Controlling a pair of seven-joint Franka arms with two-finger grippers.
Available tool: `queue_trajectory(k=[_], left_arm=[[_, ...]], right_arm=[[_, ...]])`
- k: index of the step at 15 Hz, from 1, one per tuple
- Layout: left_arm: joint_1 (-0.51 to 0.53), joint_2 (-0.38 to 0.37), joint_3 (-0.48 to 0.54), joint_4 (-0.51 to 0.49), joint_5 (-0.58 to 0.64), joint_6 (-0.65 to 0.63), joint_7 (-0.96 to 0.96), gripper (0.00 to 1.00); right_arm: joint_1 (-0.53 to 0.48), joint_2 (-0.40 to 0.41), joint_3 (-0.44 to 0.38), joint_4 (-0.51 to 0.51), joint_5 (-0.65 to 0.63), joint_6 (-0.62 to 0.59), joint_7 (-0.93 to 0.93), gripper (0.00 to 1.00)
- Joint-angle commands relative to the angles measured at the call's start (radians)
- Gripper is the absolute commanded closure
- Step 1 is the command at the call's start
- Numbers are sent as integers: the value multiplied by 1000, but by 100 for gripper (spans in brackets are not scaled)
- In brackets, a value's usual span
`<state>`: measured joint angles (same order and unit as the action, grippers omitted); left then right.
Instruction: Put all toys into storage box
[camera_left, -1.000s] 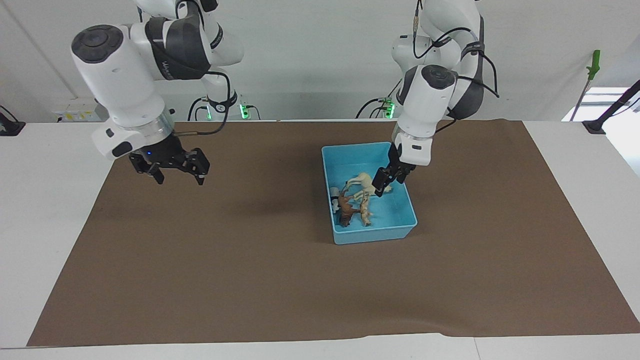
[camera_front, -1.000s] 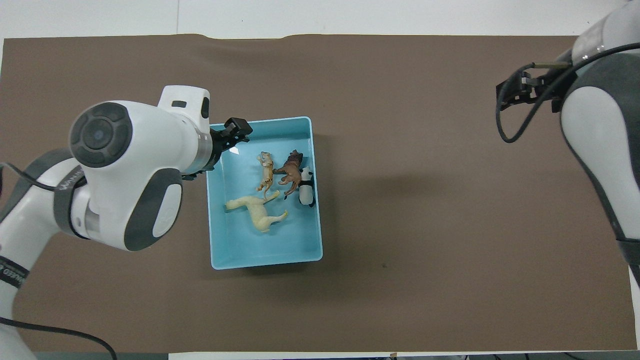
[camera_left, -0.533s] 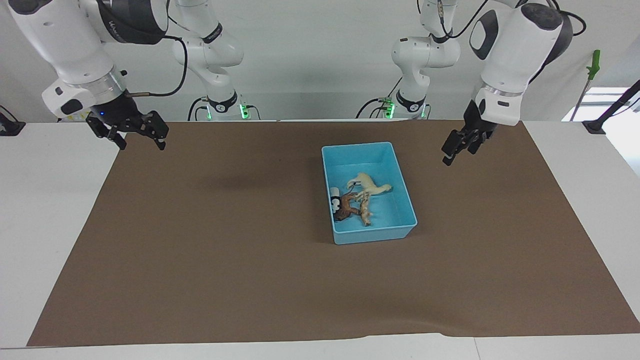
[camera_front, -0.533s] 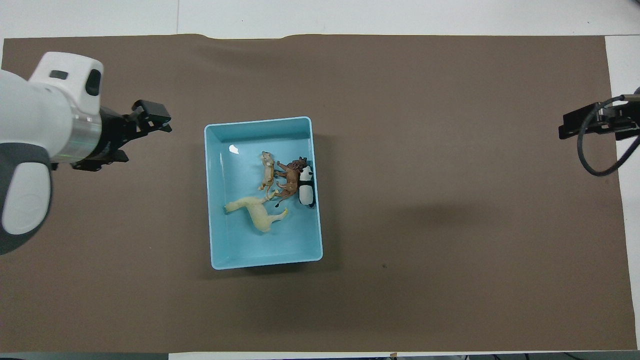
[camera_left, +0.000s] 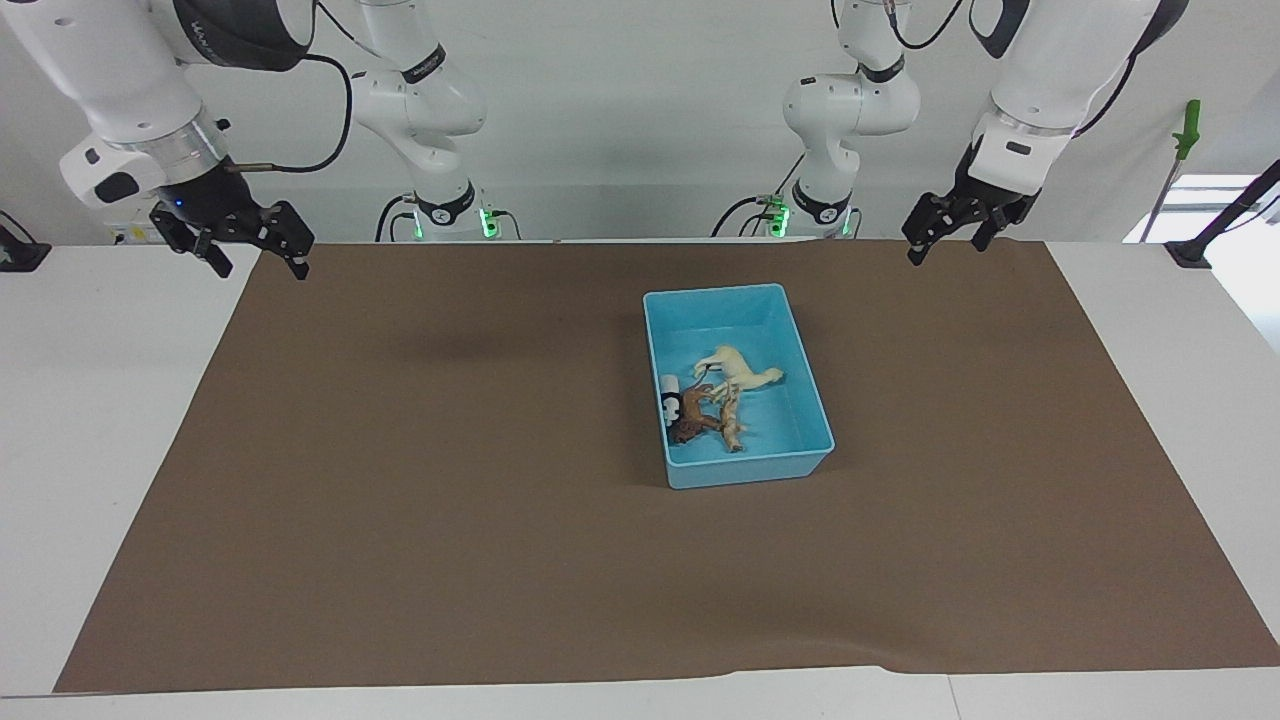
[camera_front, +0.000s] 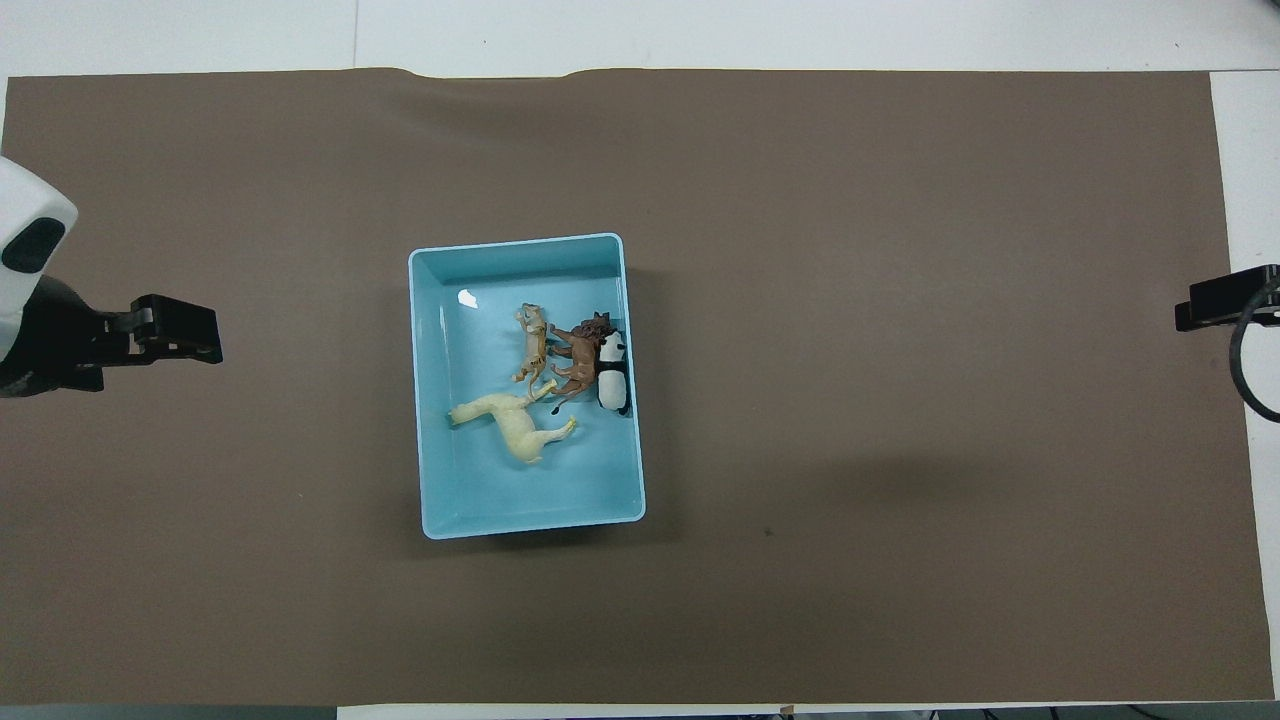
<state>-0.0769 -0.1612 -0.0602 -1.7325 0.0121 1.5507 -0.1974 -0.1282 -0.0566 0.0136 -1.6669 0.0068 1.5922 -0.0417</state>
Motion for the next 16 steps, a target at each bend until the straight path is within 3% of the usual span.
queue_trajectory(k=[1,4,16], left_arm=[[37,-24,-4,-16,11,20,107,0],[46,78,-18,66,12,0,111,0],[51,115,-7,76,-18,-31,205,0]], right_arm=[[-16,-8,22,-8,-10,5,14,0],[-19,-8,14,-8,2,2,22,0],[-18,-8,9,-5,-13,-12,22,0]])
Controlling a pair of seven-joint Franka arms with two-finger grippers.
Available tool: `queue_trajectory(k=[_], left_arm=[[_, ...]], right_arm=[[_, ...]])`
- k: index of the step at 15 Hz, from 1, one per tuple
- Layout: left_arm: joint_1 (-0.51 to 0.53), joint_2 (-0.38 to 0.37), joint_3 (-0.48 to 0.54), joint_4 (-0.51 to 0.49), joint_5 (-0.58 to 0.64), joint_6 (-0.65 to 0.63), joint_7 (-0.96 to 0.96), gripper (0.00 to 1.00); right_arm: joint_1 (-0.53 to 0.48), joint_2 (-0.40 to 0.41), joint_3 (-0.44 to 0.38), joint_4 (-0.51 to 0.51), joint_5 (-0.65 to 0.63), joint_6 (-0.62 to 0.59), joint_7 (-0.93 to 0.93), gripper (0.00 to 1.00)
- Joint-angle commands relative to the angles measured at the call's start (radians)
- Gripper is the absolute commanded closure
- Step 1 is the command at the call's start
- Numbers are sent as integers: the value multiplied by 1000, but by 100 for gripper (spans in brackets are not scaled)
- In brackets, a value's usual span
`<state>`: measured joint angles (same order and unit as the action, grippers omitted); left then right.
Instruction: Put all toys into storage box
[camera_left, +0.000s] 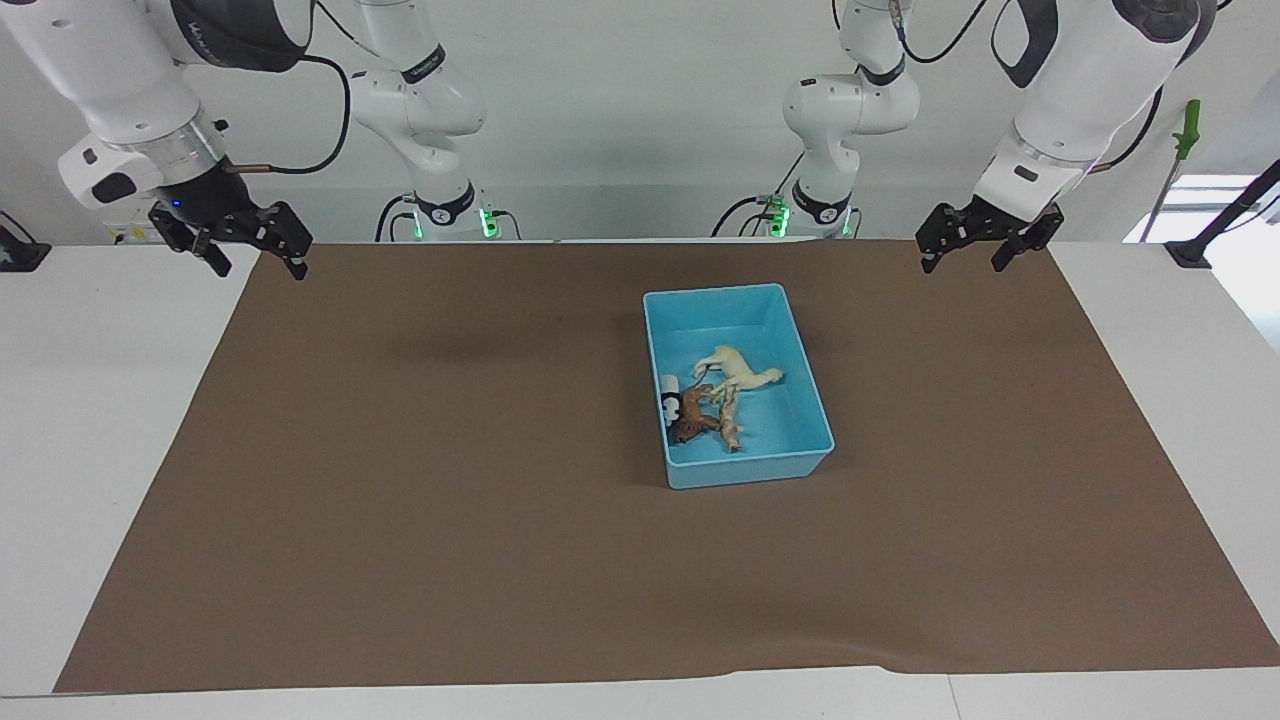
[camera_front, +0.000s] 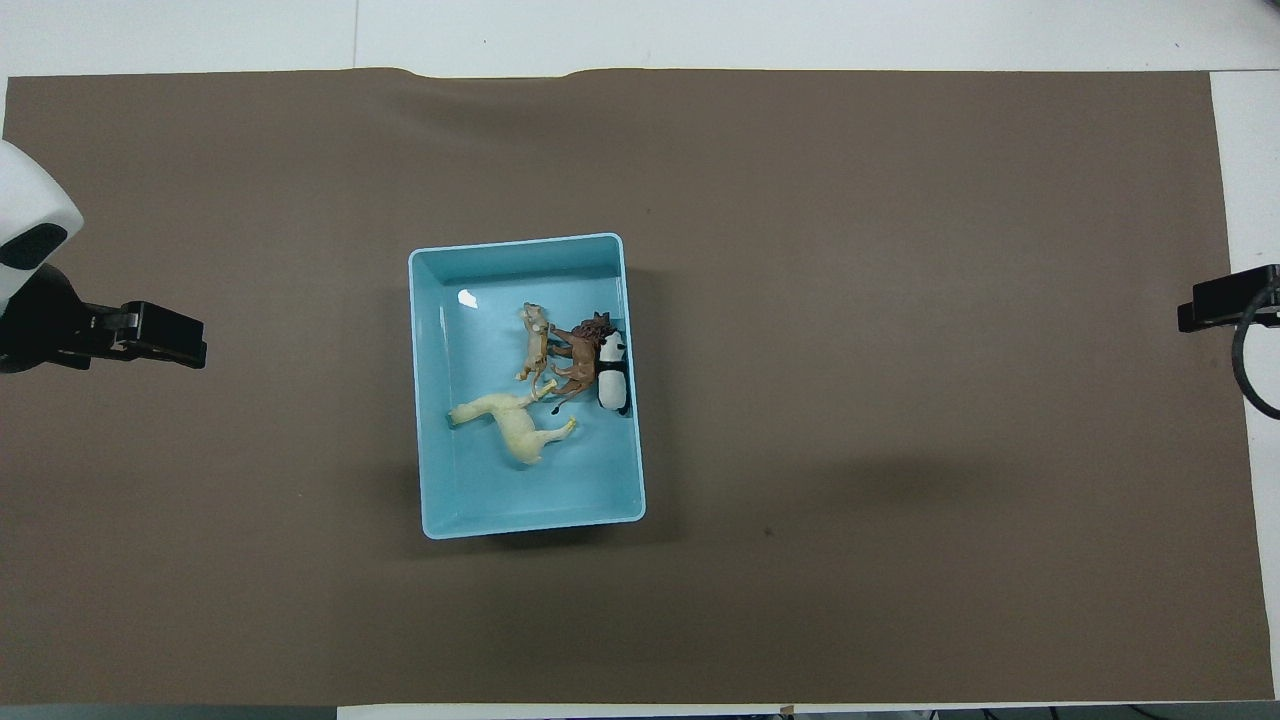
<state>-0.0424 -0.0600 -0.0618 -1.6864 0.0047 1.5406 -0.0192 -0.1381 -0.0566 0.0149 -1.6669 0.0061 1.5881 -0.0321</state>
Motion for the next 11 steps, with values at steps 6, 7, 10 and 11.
queue_trajectory(k=[6,7,10,11], left_arm=[[9,25,-6,21,11,49,36,0],[13,26,-6,24,6,44,36,0],[13,40,-4,47,0,42,38,0],[13,43,-3,47,0,47,38,0]], right_arm=[[-8,-8,8,-7,-12,-8,12,0],[-8,-8,10,-7,-12,-8,12,0],[-8,-8,8,-5,-12,-8,12,0],[-8,-8,10,-7,-12,-8,12,0]])
